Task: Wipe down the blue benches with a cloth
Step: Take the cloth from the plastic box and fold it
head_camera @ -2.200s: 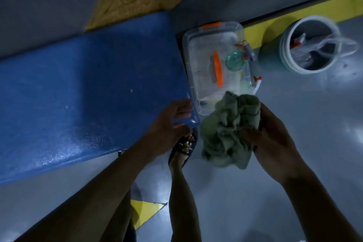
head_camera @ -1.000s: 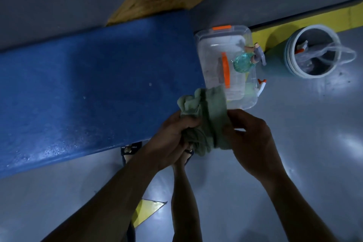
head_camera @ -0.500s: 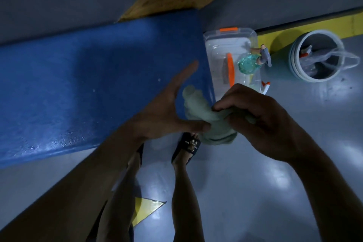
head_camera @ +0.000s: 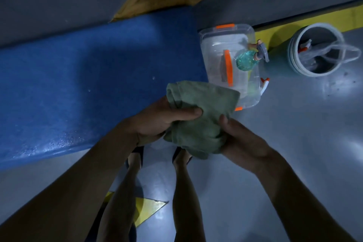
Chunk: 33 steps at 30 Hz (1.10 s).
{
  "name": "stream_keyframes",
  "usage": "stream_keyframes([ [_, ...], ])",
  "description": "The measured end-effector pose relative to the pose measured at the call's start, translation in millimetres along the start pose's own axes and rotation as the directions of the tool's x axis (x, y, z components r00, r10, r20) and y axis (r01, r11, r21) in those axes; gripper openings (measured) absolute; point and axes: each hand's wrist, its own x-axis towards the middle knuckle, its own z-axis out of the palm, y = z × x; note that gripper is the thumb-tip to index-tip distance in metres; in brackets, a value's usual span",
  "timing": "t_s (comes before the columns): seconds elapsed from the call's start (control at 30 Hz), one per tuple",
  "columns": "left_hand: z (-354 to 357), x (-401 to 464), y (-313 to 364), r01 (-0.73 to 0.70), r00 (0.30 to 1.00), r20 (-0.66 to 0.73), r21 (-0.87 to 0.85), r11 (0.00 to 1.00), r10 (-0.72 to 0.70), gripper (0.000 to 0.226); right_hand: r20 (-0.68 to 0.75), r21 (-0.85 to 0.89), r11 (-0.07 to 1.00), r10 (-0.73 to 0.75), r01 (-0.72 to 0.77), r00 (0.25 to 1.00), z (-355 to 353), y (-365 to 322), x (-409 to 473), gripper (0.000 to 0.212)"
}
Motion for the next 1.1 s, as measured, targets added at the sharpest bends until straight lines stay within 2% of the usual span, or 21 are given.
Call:
stream_keyframes([
  [0.1, -1.2, 4.1, -4.0, -0.009, 0.993, -0.118, 0.067, 0.998, 0.017, 0.035, -0.129, -0.003, 0.996, -0.084, 0.084, 0.988, -0.3, 7.3, 1.2, 0.046],
  [0.17, -3.4, 6.7, -5.4, -0.003, 0.983, -0.182, 0.153, 0.988, 0.031, 0.031, -0.252, -0.044, 0.986, -0.165, 0.159, 0.954, -4.6, 4.0, 2.9, 0.038],
  [0.2, -4.9, 7.1, -5.7, 0.000, 0.980, -0.195, 0.195, 0.981, 0.039, 0.031, -0.269, -0.069, 0.979, -0.203, 0.191, 0.942, -6.9, 1.3, 3.5, 0.035],
  [0.3, -9.2, 6.4, -5.5, -0.016, 0.985, -0.164, 0.199, 0.980, 0.049, 0.036, -0.228, -0.126, 0.965, -0.256, 0.232, 0.940, -10.9, -7.9, 4.3, 0.029],
  [0.4, -9.5, 3.8, -1.3, -0.057, 0.985, -0.151, 0.135, 0.989, 0.077, 0.041, -0.190, -0.057, 0.965, -0.262, 0.255, 0.946, -18.3, -16.0, 1.3, 0.034],
  [0.5, -8.1, -2.0, 8.6, -0.125, 0.983, -0.107, 0.205, 0.971, 0.150, 0.025, -0.175, -0.071, 0.961, -0.277, 0.269, 0.945, -23.2, -23.5, -0.8, 0.028],
  [0.57, -6.9, -4.8, 13.1, -0.178, 0.980, -0.031, 0.321, 0.930, 0.198, 0.017, -0.197, -0.175, 0.959, -0.256, 0.223, 0.946, -25.0, -28.1, 0.5, 0.026],
  [0.67, -12.0, -6.6, 11.3, -0.156, 0.980, -0.037, 0.466, 0.871, 0.195, 0.029, -0.190, -0.306, 0.933, -0.254, 0.189, 0.948, -22.4, -31.1, 7.2, 0.025],
  [0.73, -19.8, -8.9, 6.8, -0.100, 0.993, -0.005, 0.512, 0.853, 0.120, 0.038, -0.160, -0.519, 0.829, -0.335, 0.209, 0.929, -20.8, -30.7, 12.1, 0.009],
  [0.8, -28.2, -13.2, 1.0, -0.036, 0.998, 0.059, 0.423, 0.905, 0.012, 0.044, -0.104, -0.706, 0.678, -0.384, 0.204, 0.917, -20.8, -29.6, 16.3, 0.022],
  [0.83, -31.1, -14.6, -0.8, -0.002, 0.997, 0.076, 0.342, 0.940, -0.026, 0.048, -0.088, -0.742, 0.640, -0.387, 0.199, 0.918, -20.4, -30.1, 18.6, 0.031],
  [0.93, -32.0, -13.8, -4.1, 0.105, 0.994, 0.007, 0.085, 0.991, -0.106, 0.063, -0.102, -0.743, 0.645, -0.372, 0.178, 0.923, -22.3, -30.4, 23.0, 0.058],
  [0.97, -30.4, -12.0, -5.5, 0.127, 0.991, -0.057, 0.093, 0.988, -0.122, 0.066, -0.108, -0.713, 0.680, -0.348, 0.171, 0.931, -22.9, -29.8, 24.2, 0.064],
  [1.03, -25.6, -6.2, -9.8, 0.136, 0.983, -0.153, 0.262, 0.956, -0.098, 0.058, -0.103, -0.640, 0.751, -0.296, 0.165, 0.950, -21.8, -26.3, 26.3, 0.073],
  [1.1, -17.7, 0.4, -15.7, 0.124, 0.987, -0.141, 0.404, 0.906, -0.072, 0.041, -0.129, -0.612, 0.774, -0.301, 0.163, 0.945, -19.5, -17.8, 27.2, 0.075],
])
